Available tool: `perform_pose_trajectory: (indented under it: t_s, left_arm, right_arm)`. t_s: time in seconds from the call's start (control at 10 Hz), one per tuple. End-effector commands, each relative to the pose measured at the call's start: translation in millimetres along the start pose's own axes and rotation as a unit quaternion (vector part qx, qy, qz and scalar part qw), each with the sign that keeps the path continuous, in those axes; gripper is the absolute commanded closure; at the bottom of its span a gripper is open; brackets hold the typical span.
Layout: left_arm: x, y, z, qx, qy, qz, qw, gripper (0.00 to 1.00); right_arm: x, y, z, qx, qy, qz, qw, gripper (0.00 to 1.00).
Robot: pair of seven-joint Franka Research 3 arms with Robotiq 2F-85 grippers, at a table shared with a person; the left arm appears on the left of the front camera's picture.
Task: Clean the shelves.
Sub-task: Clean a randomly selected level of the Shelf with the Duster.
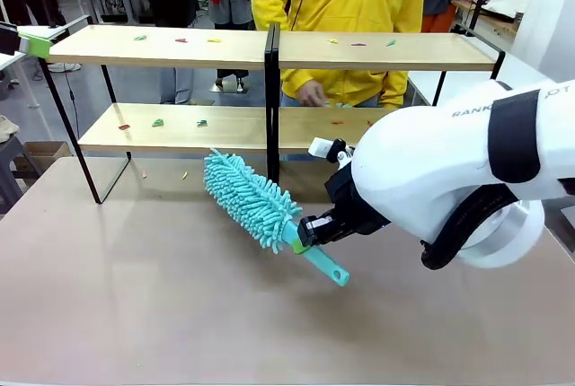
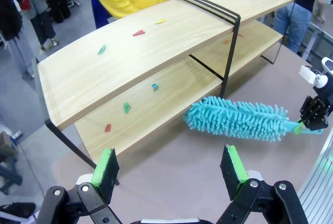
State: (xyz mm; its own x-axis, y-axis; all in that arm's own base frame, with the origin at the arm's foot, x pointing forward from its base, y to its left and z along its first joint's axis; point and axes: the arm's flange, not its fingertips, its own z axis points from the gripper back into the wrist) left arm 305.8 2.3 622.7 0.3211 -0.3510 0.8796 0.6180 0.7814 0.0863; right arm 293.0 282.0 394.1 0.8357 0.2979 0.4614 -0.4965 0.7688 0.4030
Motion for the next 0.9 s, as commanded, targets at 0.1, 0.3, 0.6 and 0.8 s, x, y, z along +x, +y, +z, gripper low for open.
perform_pose_trajectory:
  t_s: [0.1, 0.3, 0.6, 0.8]
  left_arm:
    - [0.1, -1.4, 1.2, 0.004, 0.006, 0.003, 1.000, 0.00]
    - [0.1, -1.4, 1.2, 0.004, 0.006, 0.003, 1.000, 0.00]
    - [0.1, -1.4, 1.2, 0.004, 0.006, 0.003, 1.000, 0.00]
    - [0.1, -1.4, 1.2, 0.004, 0.006, 0.003, 1.000, 0.00]
  right_arm:
    - [29.4, 19.8, -30.9, -0.020, -0.036, -0.010, 0.999, 0.88]
    - [38.6, 21.0, -48.9, -0.022, -0.031, -0.022, 0.999, 0.88]
    - [61.1, 15.3, -75.4, -0.037, -0.076, -0.047, 0.995, 0.88]
    - [77.8, 13.1, -92.1, -0.050, -0.066, -0.060, 0.995, 0.88]
